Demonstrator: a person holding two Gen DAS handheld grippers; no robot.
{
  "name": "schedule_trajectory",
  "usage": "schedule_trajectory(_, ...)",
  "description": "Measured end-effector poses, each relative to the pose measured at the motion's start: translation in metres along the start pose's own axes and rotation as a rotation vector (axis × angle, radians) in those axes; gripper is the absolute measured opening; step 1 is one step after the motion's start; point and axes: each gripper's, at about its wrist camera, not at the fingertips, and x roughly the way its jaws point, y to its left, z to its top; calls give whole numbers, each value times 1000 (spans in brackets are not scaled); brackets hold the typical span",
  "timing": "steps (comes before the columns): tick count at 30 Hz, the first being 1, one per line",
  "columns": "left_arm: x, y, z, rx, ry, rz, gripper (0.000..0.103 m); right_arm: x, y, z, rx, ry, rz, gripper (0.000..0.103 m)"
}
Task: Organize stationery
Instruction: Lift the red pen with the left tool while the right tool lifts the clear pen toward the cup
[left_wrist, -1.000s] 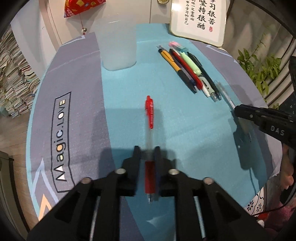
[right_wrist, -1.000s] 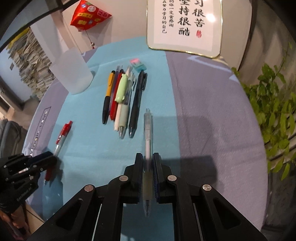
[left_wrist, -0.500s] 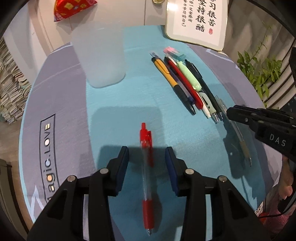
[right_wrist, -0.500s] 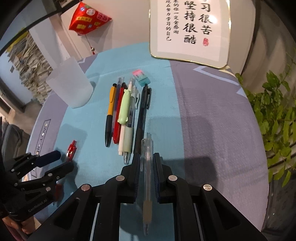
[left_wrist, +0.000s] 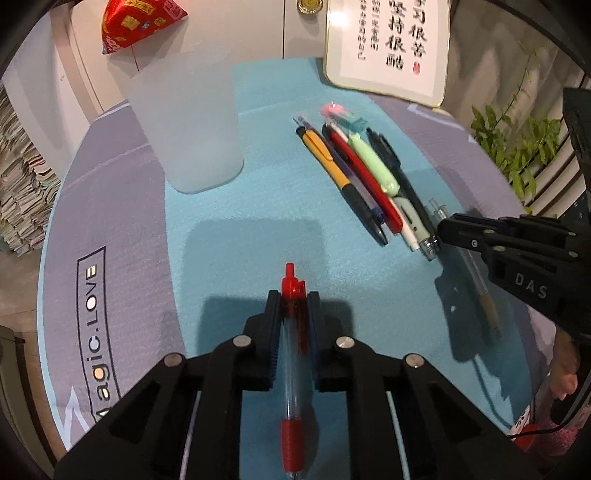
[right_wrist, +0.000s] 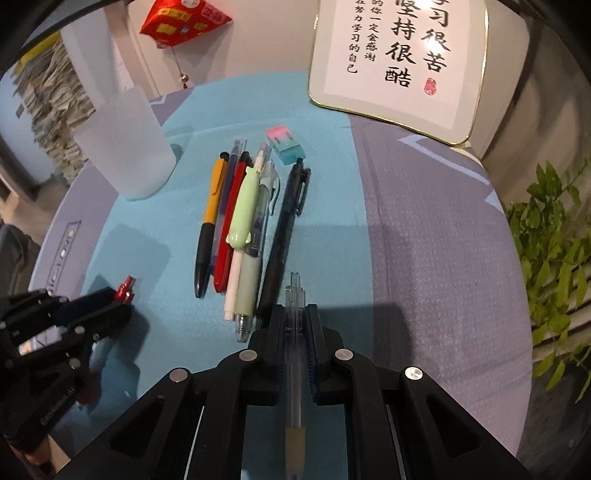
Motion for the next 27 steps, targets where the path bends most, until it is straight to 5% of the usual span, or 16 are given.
schedule_trajectory(27, -135, 3, -4, -5, -335, 31, 11, -138, 35, -10, -13, -334, 96, 11)
